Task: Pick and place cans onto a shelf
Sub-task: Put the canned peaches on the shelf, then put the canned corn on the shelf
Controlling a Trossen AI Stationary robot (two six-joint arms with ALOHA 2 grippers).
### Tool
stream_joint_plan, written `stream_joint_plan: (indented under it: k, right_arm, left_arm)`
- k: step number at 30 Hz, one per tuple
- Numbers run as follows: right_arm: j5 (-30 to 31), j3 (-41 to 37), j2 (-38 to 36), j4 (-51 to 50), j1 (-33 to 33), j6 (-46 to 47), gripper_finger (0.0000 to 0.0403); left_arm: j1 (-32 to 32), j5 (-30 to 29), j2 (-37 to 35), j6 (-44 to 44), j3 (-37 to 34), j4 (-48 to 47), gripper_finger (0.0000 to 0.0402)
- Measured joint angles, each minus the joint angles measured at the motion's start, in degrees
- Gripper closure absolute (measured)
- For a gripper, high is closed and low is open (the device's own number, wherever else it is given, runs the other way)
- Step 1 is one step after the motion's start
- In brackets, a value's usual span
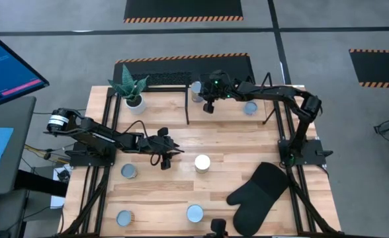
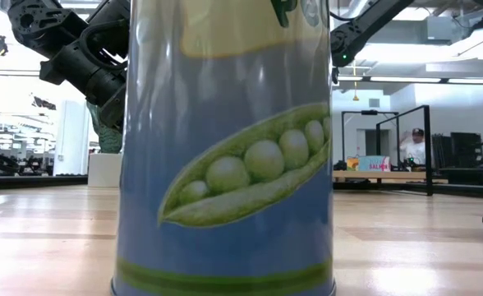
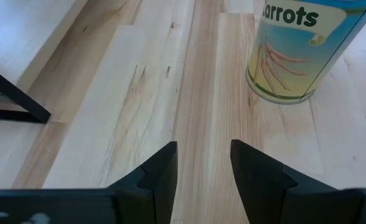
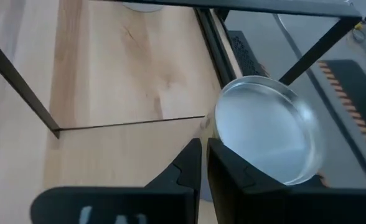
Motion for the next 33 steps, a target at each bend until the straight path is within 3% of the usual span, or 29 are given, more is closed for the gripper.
stream_joint_plan:
  k: [7, 15, 24, 33]
  right_arm:
    - [-0.1, -0.1, -5.2, -13.5, 4.7, 3.9, 0.0352]
    - [-3.1, 0.0, -13.0, -28.1, 14.7, 13.0, 0.0352]
    - [-3.2, -0.1, -9.9, -30.4, 25.2, 12.8, 0.0341]
    - [-3.1, 0.0, -7.7, -27.4, 31.2, 11.6, 0.0269]
  left_arm:
    - [0.0, 0.0, 0.0, 0.0, 0.0, -0.1, 0.0262]
    - [0.0, 0.0, 0.0, 0.0, 0.0, 0.1, 0.0262]
    - [0.0, 0.0, 0.0, 0.0, 0.0, 0.2, 0.0262]
    - [0.0, 0.0, 0.0, 0.0, 0.0, 0.0, 0.0262]
